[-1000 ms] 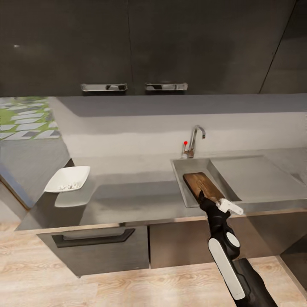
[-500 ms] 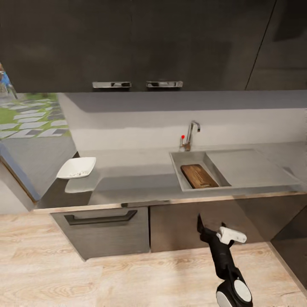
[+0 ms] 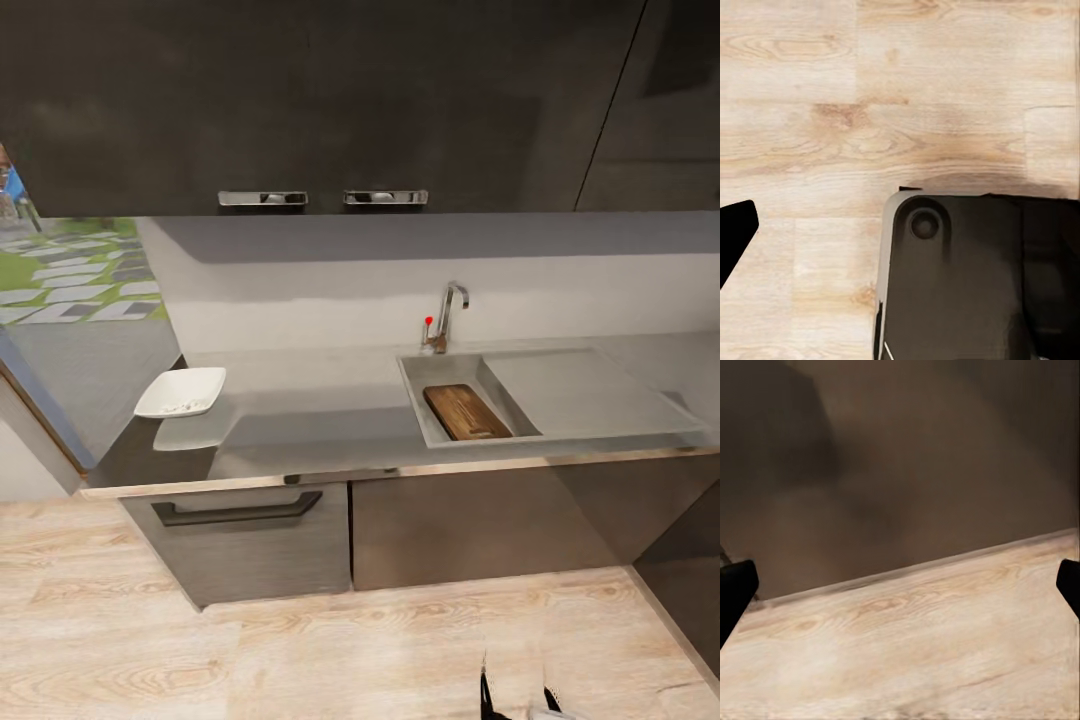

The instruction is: In the kitchen, take the Vidalia onion out of the sink, dice it on the chopping board with the paring knife, put the diced onion into the bowl on the countertop, then place both the paring knife and the chopping board into the sink.

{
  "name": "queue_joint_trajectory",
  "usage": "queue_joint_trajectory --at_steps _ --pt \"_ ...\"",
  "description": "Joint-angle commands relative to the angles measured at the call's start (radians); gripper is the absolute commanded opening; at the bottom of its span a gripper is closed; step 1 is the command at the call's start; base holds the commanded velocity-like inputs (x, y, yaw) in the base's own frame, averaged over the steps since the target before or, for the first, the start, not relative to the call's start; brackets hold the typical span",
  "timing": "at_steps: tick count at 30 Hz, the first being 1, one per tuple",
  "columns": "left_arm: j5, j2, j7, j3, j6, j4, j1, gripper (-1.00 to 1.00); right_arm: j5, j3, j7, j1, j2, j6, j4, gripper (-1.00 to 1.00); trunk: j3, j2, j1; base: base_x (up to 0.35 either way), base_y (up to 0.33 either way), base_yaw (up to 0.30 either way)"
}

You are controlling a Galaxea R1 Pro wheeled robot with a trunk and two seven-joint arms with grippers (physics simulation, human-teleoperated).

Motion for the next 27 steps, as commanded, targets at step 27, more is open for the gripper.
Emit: queue_joint_trajectory --at_steps 27 --pt "0.015 0.002 -0.008 0.006 -0.001 -0.008 0.000 1.00 -0.004 0.008 -0.006 -0.002 0.031 -0.027 0.133 1.00 0.031 -0.002 0.001 0.000 0.000 0.000"
